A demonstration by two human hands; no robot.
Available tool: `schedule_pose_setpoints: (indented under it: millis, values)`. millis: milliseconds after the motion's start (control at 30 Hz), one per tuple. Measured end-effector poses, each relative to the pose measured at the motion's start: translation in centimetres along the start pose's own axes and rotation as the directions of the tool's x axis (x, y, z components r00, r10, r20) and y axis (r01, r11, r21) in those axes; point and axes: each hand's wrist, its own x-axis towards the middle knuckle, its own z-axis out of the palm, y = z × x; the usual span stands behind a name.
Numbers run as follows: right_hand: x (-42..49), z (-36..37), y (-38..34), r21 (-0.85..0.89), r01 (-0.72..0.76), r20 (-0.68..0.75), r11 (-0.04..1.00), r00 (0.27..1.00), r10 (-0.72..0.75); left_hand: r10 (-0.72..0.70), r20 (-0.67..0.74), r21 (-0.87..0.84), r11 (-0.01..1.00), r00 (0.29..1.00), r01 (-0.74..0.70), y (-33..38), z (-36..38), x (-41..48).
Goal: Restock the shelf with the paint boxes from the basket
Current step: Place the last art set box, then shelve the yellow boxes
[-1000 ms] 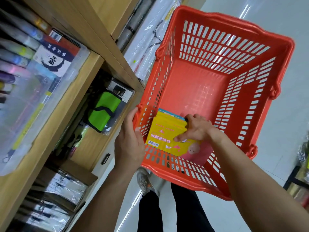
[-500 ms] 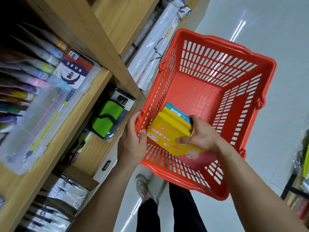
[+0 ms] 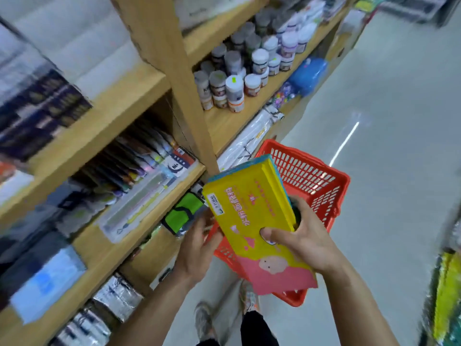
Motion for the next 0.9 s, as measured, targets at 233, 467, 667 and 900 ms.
schedule_pose_setpoints:
  millis: [233, 467, 667, 900]
  values:
    - [-6.1, 5.9, -11.5, 0.094, 0.200, 0.186, 0.975, 0.959, -0.215, 0.158, -0.266, -0.158, 0.966, 0.951, -0.204, 8.9, -6.1, -12.4]
    - [-10.6, 17.1, -20.2, 0.115, 0.337, 0.436, 0.935, 0.828, -0.352, 0.218, -0.544, -0.112, 0.938, 0.810, -0.328, 11.3, -13.2, -21.7]
    - [-13.7, 28.3, -24.9, 0.119, 0.341, 0.591, 0.932, 0.730, -0.343, 0.196, -0.732, -0.038, 0.945, 0.652, -0.326, 11.1, -21.4, -27.4]
    - [-13.8, 39.0, -28.7, 0.065, 0.205, 0.627, 0.977, 0.753, -0.200, 0.065, -0.835, -0.052, 0.979, 0.546, -0.197, 11.6, -30.1, -29.3]
